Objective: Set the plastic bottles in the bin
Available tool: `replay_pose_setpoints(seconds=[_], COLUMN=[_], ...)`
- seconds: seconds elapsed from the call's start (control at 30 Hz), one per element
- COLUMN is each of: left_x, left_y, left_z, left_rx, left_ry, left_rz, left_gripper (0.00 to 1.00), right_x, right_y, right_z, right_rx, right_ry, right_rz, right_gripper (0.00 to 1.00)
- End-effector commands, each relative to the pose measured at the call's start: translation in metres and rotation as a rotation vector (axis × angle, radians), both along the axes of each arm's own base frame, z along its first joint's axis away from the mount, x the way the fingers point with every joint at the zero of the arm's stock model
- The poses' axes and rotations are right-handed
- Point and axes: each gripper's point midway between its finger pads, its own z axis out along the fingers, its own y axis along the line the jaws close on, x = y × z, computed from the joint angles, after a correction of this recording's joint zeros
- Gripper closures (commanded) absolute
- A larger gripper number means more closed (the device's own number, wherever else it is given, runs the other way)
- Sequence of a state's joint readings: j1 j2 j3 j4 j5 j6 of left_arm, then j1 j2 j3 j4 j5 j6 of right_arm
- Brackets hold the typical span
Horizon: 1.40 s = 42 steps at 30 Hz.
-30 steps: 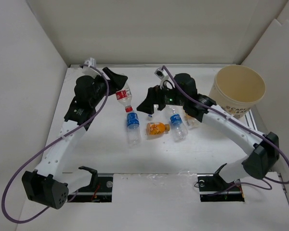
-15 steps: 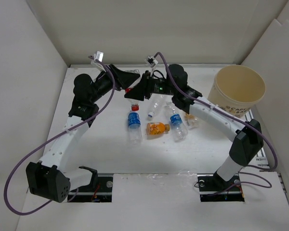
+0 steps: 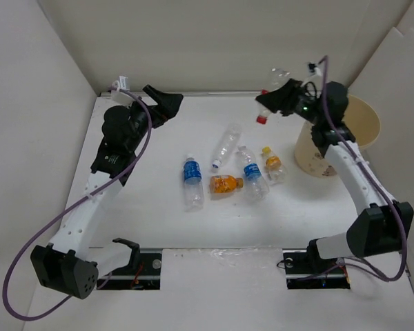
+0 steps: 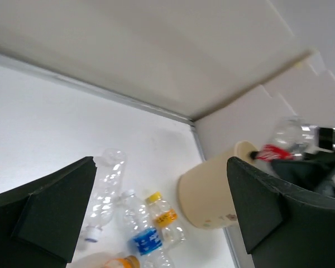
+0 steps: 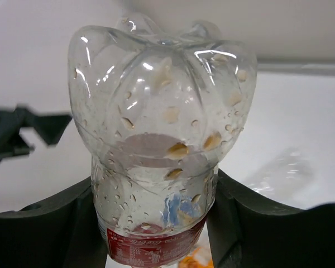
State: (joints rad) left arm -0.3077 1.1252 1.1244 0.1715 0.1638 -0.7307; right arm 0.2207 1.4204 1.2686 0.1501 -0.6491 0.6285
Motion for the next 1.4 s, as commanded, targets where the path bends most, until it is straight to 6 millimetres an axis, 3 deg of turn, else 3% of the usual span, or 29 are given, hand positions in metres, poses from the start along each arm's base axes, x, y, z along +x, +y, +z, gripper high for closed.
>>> replay_pose_setpoints(seconds=[0.0,0.03,0.07,0.1,0.17,0.2,0.23,0.3,0.33,0.4,0.47,0.5,0.53,0.6,0.63,0.7,0.73,0.83,0.9,0.93,1.0,1.07,1.13,1.17,1.2,1.3,1.37], left_x=[0.002,0.000,0.000,0.000,-0.003,-0.005,-0.006,-0.009,-0.009,-0.013,-0.015,-0.015,-0.016,-0.017,-0.018,-0.018,-0.017,-0.018,-0.018,-0.018,-0.018,-0.020,-0.023,-0.023,-0.024,-0.028,-0.027], left_y=[0.033,0.035,0.035,0.034,0.031,0.027,0.027,0.023,0.023,0.023,0.025,0.028,0.032,0.036,0.039,0.042,0.044,0.048,0.043,0.039,0.032,0.024,0.009,0.006,0.000,-0.014,-0.012], left_z=[-0.028,-0.035,-0.053,-0.064,-0.073,-0.089,-0.096,-0.109,-0.111,-0.123,-0.134,-0.138,-0.145,-0.151,-0.153,-0.162,-0.170,-0.181,-0.201,-0.212,-0.224,-0.237,-0.250,-0.255,-0.268,-0.281,-0.299], left_rx=[0.036,0.040,0.037,0.027,0.013,0.022,0.018,0.016,0.019,0.033,0.047,0.064,0.086,0.109,0.127,0.143,0.155,0.176,0.193,0.200,0.214,0.234,0.272,0.290,0.305,0.351,0.381], left_ry=[0.057,0.066,0.102,0.130,0.134,0.159,0.177,0.201,0.210,0.249,0.283,0.289,0.310,0.329,0.341,0.372,0.394,0.432,0.484,0.516,0.549,0.579,0.621,0.634,0.676,0.716,0.763], left_rz=[0.179,0.189,0.189,0.190,0.169,0.145,0.145,0.124,0.124,0.115,0.126,0.137,0.154,0.173,0.182,0.197,0.212,0.231,0.205,0.179,0.155,0.134,0.100,0.100,0.089,0.077,0.088], left_gripper=[0.00,0.00,0.00,0.00,0.00,0.00,0.00,0.00,0.00,0.00,0.00,0.00,0.00,0.00,0.00,0.00,0.00,0.00,0.00,0.00,0.00,0.00,0.00,0.00,0.00,0.00,0.00], right_x=[-0.003,-0.002,0.002,0.012,0.016,0.018,0.021,0.017,0.019,0.017,0.017,0.016,0.014,0.013,0.009,0.006,0.002,-0.008,-0.016,-0.019,-0.017,-0.014,-0.011,-0.010,-0.011,-0.013,-0.014], right_y=[-0.063,-0.079,-0.096,-0.131,-0.165,-0.182,-0.211,-0.236,-0.259,-0.272,-0.286,-0.289,-0.290,-0.298,-0.301,-0.311,-0.316,-0.332,-0.331,-0.320,-0.303,-0.265,-0.243,-0.216,-0.206,-0.174,-0.157], right_z=[0.039,0.045,0.039,0.034,0.023,0.018,0.015,0.012,0.009,-0.003,-0.007,-0.010,-0.009,-0.014,-0.007,-0.014,-0.005,-0.005,0.004,0.016,0.021,0.033,0.035,0.035,0.034,0.021,0.016], right_rx=[0.026,0.026,0.023,0.019,0.025,0.025,0.037,0.046,0.048,0.032,0.010,-0.002,-0.002,-0.007,-0.008,-0.047,-0.050,-0.101,-0.104,-0.107,-0.135,-0.200,-0.256,-0.298,-0.318,-0.375,-0.385], right_ry=[-0.079,-0.086,-0.070,-0.060,-0.024,-0.014,0.003,0.019,0.031,0.070,0.087,0.096,0.096,0.128,0.124,0.163,0.159,0.202,0.180,0.138,0.107,0.060,0.048,0.039,0.028,0.043,0.050], right_rz=[-0.150,-0.201,-0.253,-0.347,-0.432,-0.473,-0.554,-0.633,-0.728,-0.793,-0.863,-0.875,-0.891,-0.938,-0.962,-1.034,-1.074,-1.196,-1.235,-1.217,-1.177,-1.075,-1.031,-0.971,-0.956,-0.885,-0.834], right_gripper=[1.00,1.00,1.00,1.00,0.99,0.99,0.99,0.95,0.92,0.78,0.74,0.46,0.30,0.13,0.03,0.00,0.00,0.00,0.00,0.00,0.00,0.00,0.00,0.00,0.00,0.00,0.00])
